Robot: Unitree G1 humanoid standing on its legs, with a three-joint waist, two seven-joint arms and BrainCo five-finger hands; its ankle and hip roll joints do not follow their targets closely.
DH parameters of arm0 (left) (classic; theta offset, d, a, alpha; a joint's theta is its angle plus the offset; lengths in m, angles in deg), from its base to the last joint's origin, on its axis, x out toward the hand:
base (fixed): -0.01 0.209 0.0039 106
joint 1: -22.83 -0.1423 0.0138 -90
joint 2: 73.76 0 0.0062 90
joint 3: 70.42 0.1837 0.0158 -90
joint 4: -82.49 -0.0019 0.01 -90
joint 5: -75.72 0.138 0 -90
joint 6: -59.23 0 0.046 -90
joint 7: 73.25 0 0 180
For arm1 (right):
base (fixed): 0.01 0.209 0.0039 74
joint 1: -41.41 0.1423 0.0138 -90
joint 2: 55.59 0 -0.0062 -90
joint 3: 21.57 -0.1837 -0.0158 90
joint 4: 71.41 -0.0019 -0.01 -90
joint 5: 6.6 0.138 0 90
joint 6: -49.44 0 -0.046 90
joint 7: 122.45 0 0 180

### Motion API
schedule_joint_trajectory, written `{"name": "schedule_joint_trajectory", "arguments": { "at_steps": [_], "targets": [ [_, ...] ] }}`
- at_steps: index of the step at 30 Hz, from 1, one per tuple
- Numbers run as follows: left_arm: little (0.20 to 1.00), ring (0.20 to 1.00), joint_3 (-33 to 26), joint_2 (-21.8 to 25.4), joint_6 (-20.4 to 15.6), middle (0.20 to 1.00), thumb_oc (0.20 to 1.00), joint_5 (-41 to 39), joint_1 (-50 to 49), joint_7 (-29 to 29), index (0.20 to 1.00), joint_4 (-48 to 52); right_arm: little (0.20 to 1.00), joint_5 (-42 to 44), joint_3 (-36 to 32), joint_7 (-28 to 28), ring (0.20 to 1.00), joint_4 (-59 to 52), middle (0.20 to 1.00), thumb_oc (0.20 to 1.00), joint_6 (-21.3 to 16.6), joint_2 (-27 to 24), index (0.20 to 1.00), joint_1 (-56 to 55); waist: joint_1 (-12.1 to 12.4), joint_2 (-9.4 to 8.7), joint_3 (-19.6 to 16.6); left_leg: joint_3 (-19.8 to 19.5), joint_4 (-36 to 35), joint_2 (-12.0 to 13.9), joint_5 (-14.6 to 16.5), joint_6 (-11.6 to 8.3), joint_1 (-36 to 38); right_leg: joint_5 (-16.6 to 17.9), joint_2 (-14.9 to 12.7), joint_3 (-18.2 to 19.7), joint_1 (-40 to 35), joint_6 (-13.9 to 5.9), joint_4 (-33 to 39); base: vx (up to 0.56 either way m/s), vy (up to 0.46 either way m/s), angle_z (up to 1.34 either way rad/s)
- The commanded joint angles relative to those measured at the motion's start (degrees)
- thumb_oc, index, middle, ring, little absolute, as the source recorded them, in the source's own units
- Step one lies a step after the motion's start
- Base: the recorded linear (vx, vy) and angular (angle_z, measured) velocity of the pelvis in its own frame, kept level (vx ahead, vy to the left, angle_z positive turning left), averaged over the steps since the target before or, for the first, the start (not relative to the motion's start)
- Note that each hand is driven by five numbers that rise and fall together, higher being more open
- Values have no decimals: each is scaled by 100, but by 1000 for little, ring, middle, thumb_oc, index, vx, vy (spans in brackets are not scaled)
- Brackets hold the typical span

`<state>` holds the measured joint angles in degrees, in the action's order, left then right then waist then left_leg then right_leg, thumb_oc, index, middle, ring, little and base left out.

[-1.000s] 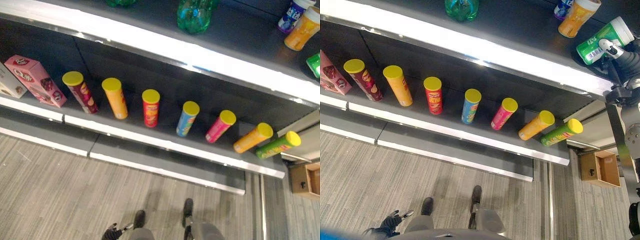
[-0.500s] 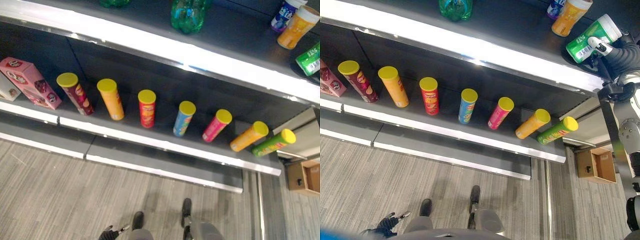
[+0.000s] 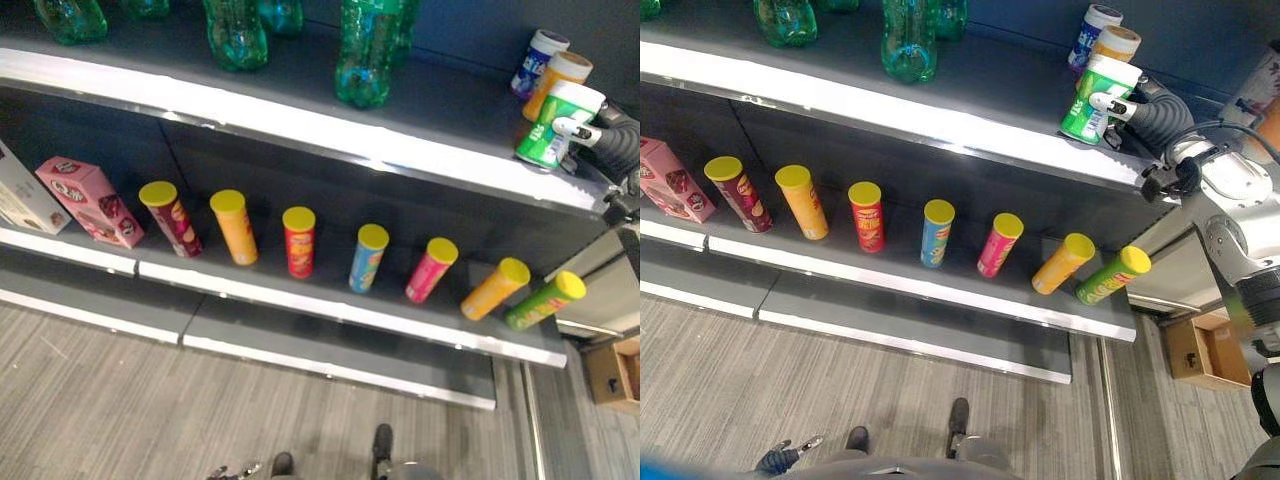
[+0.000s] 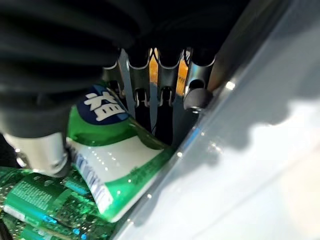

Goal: Put the goods on the table back onto the shelves and tidy them up.

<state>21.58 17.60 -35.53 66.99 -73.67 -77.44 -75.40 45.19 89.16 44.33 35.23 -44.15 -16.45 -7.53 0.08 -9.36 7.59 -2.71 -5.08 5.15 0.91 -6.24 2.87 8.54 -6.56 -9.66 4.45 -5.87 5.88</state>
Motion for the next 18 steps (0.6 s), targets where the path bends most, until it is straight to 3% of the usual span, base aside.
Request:
{"name": "schedule_joint_trajectory", "arguments": {
  "at_steps": [1,18],
  "targets": [
    [1000,1000,162,215,-46,1000,1000,-31,162,-52,1000,-173,200,-76,251,-44,200,32,200,200,-46,-86,200,114,72,-38,147,290,41,-18,263,-44,-51,-724,-451,-24,-419,-629,-291,0,0,0],
    [1000,1000,209,209,-52,1000,1000,-13,138,-35,1000,-178,200,-117,361,-75,200,96,200,200,-31,-184,200,277,68,1,75,285,40,-20,264,-48,-38,-711,-455,-56,-461,-633,-269,0,0,1]
  ]
}}
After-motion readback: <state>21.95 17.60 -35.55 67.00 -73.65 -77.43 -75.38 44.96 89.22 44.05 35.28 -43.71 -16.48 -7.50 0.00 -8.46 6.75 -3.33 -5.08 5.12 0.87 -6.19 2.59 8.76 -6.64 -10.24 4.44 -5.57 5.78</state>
